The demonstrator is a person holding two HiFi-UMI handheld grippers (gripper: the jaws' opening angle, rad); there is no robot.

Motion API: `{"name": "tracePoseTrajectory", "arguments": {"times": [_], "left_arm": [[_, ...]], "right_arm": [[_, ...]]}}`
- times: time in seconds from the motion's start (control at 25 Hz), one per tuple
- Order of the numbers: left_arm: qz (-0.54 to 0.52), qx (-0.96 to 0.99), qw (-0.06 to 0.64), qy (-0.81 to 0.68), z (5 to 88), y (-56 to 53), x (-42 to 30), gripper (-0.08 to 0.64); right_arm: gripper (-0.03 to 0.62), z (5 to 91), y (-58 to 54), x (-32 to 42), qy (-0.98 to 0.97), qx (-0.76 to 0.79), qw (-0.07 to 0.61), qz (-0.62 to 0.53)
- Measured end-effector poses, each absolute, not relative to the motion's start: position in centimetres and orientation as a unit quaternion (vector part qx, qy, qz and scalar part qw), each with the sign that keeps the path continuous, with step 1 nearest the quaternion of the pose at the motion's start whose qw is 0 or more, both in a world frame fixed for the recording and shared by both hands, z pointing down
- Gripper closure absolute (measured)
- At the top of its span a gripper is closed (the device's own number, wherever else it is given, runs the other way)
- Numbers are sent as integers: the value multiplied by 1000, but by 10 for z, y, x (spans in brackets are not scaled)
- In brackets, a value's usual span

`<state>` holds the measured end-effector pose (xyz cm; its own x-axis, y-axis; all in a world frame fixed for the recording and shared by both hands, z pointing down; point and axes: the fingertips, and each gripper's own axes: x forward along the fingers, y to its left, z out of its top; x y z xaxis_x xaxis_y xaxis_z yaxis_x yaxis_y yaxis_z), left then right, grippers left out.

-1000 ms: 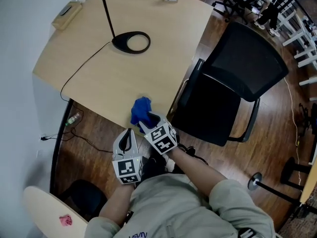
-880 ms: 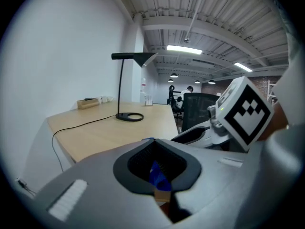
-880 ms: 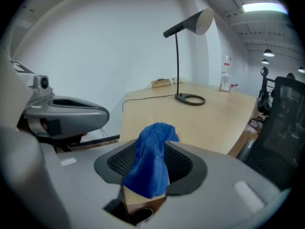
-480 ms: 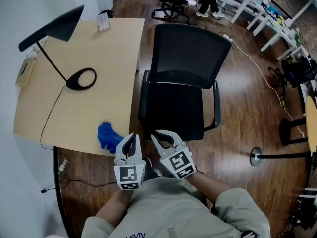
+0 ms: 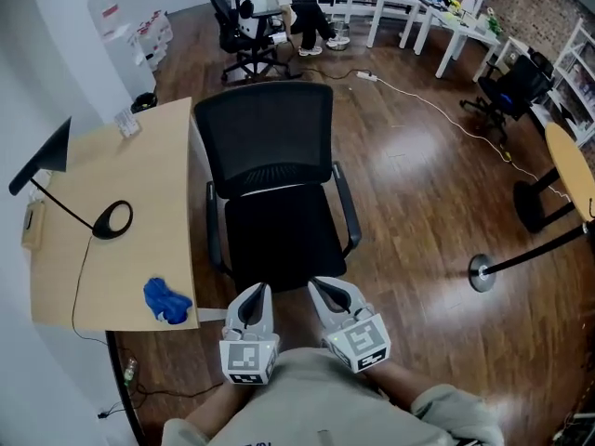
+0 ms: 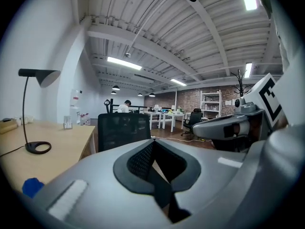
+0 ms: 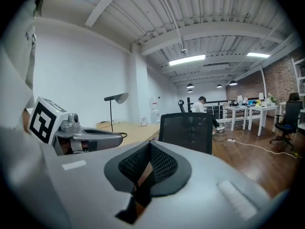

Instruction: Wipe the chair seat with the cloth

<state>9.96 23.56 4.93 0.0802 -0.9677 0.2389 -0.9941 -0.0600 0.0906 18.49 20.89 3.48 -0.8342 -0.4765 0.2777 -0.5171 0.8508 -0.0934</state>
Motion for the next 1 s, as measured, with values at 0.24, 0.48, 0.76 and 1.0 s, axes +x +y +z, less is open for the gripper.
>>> {"name": "tracePoseTrajectory", "arguments": {"times": [0.24, 0.48, 0.76, 1.0], "left_arm": [[66, 716, 105, -687, 40, 252, 176, 557], [86, 691, 111, -709, 40, 281, 197, 557], [81, 692, 109, -709, 47, 301, 201, 557], [80, 710, 104, -691, 47, 317, 188, 557]], "right_arm": [[591, 27, 224, 255, -957, 253, 93, 103], [591, 34, 240, 281, -964, 227, 95, 105], [591, 32, 267, 286, -964, 227, 98, 96], [591, 43, 292, 269, -959, 232, 126, 97]]}}
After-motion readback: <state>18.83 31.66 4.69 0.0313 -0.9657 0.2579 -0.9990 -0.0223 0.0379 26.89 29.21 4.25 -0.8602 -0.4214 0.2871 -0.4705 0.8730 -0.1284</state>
